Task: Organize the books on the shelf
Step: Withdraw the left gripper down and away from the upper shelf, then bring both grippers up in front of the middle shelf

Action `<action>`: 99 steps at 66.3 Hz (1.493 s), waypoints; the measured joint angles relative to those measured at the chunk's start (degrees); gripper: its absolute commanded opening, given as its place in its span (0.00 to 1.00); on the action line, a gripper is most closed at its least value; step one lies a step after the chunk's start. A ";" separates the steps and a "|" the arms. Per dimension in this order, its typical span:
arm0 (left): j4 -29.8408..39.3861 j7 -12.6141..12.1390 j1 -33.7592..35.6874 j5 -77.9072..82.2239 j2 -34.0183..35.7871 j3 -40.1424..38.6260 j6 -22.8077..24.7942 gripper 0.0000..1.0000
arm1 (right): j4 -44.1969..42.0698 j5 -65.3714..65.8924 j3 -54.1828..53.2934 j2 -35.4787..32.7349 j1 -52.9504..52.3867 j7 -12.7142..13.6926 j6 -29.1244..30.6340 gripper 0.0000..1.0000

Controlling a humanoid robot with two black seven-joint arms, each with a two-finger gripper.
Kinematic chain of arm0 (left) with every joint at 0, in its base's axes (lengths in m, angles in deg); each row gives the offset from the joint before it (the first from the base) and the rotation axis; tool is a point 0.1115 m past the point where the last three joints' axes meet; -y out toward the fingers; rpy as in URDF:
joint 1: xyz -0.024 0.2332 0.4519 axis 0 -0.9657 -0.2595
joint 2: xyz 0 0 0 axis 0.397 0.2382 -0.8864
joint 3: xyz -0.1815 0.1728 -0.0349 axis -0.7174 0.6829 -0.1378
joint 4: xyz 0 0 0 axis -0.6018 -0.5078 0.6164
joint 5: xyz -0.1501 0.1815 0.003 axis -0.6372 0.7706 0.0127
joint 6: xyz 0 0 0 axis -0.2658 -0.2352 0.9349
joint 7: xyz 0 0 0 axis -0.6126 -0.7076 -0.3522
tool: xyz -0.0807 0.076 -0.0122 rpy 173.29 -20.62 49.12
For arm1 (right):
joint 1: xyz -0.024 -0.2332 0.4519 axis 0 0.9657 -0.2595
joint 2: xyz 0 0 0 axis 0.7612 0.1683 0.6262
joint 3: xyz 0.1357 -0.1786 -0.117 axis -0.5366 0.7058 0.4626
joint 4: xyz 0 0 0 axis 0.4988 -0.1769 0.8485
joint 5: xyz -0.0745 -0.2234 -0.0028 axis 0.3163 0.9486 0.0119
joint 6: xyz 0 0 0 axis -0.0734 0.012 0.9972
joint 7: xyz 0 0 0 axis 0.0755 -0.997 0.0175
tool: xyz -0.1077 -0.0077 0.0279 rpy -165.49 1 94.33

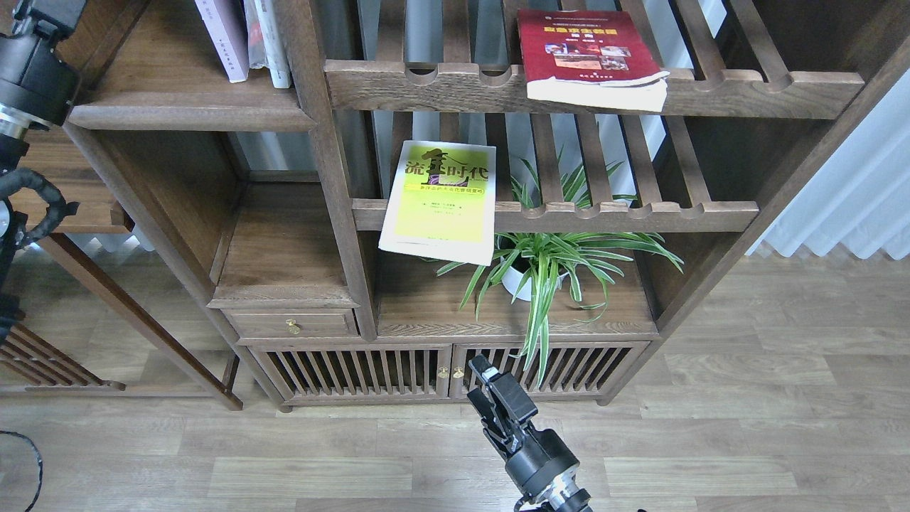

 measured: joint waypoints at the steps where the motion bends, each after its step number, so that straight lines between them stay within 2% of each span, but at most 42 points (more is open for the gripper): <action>1: 0.33 0.00 -0.29 -0.03 0.00 0.00 0.00 0.80 | -0.04 -0.01 0.00 0.00 -0.04 -0.09 0.00 0.99; 22: 3.92 -0.21 -5.41 -0.67 -0.33 -0.37 0.00 0.83 | -1.16 -0.53 -0.17 0.00 -0.53 -3.64 0.00 0.99; 36: 5.27 -0.60 -12.77 -0.92 -2.99 0.29 0.00 0.86 | -1.64 -1.45 -1.19 0.00 -1.07 -3.76 0.00 0.99; 48: 5.32 -0.92 -14.07 -0.95 -5.80 0.85 0.00 0.86 | -3.57 -1.45 -2.82 0.00 -0.50 -3.68 0.00 0.99; 66: 5.07 -4.42 -15.44 -0.78 -10.34 4.31 0.00 0.87 | -3.19 -1.44 -3.54 0.00 1.34 -3.68 0.00 0.99; 85: 4.36 -4.74 -23.74 -0.82 -11.78 5.14 0.00 0.91 | -3.47 -1.27 -3.16 0.00 0.67 -3.60 0.00 0.99; 99: 2.92 -4.77 -24.64 -0.77 -12.39 6.29 0.00 0.94 | -3.54 -1.27 -3.06 0.00 0.33 -3.59 0.00 0.99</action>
